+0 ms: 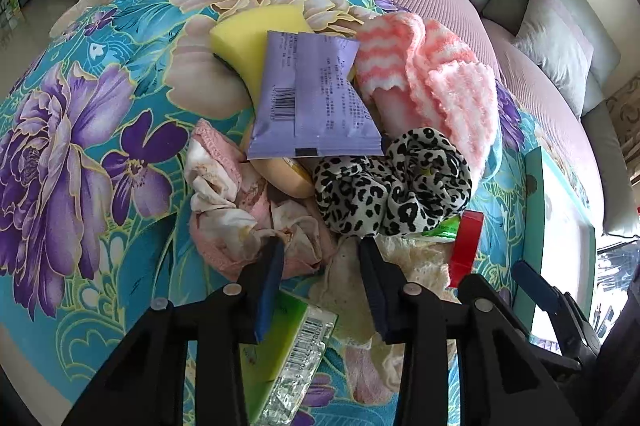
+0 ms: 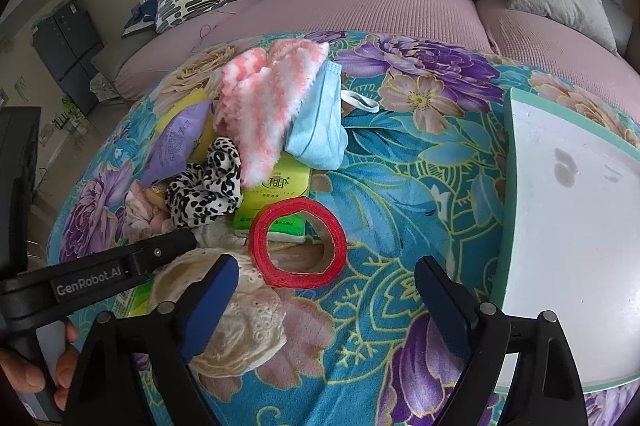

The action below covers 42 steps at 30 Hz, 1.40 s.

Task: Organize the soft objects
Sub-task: 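Grasp the green tissue pack with the left tool while the right tool approaches the red tape, then carry the tissue pack with the left tool while the right tool carries the red tape to the tray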

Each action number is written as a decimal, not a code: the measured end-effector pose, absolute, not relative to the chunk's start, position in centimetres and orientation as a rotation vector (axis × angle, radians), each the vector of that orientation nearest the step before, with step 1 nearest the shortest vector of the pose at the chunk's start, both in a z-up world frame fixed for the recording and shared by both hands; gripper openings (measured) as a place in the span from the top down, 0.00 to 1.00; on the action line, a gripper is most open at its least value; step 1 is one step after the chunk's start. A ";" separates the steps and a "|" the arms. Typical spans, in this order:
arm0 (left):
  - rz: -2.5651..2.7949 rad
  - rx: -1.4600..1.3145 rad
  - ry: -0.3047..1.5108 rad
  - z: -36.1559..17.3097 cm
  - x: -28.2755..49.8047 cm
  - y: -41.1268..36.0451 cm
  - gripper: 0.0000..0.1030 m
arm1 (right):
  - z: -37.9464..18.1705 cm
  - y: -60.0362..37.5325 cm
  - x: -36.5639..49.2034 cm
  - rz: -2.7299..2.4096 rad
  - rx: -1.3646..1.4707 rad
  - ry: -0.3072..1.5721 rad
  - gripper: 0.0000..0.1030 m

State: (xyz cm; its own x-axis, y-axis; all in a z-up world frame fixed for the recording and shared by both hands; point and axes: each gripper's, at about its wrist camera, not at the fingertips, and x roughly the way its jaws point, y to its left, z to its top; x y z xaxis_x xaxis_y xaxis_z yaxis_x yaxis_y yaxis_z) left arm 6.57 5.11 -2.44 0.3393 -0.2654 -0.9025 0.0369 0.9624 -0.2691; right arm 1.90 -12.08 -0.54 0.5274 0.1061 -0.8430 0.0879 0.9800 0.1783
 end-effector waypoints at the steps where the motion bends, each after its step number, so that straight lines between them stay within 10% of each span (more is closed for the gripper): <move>1: -0.200 -0.216 1.209 -2.2 6.5 5.1 0.61 | -0.7 -12.1 2.0 0.014 0.211 1.020 0.12; 16: -0.170 -0.128 1.181 0.0 3.8 5.2 0.61 | -2.3 -12.0 2.8 0.088 0.296 1.026 0.42; 42: -0.136 -0.094 1.086 2.9 0.9 7.9 0.78 | 0.2 -14.3 -1.2 0.025 0.352 0.948 0.44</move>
